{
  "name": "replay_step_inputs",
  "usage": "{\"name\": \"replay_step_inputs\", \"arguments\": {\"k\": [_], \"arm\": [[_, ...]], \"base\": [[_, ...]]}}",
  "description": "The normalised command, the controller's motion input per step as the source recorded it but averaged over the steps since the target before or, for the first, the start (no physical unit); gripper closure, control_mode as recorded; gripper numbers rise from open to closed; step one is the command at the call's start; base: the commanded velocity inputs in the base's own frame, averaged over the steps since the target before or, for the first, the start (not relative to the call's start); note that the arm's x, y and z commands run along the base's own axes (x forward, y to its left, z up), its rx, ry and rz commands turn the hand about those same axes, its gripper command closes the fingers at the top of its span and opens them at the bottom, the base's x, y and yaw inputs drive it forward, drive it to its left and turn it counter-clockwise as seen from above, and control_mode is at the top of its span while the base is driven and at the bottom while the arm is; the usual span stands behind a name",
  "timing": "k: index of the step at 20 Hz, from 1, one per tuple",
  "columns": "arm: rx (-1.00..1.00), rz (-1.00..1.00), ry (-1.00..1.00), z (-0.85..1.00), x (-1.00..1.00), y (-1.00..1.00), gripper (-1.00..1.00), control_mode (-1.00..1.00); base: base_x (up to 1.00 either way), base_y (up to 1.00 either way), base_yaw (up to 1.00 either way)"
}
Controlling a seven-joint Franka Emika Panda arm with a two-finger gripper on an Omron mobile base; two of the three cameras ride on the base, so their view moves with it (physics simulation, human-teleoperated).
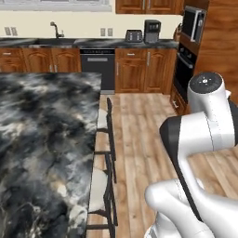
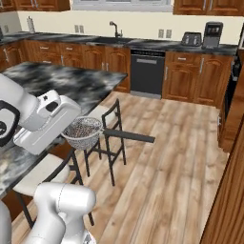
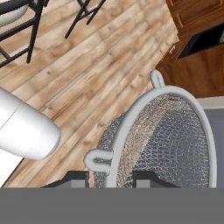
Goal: Open the cabinet and setup a tea strainer by placing it in the bowl upright.
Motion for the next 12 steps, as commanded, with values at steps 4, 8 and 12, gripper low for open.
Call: {"name": "replay_step_inputs", "arguments": {"k": [4, 8, 12], "arm": [[0.0, 0.0, 0.0, 0.0, 0.0, 0.0, 1.0, 1.0], [0.0, 0.0, 0.0, 0.0, 0.0, 0.0, 1.0, 1.0], [0.0, 0.0, 0.0, 0.0, 0.0, 0.0, 1.0, 1.0]], "base": [[1.0, -0.03, -0.38], [0.93, 0.0, -0.52], [0.53, -0.61, -0.43]]}}
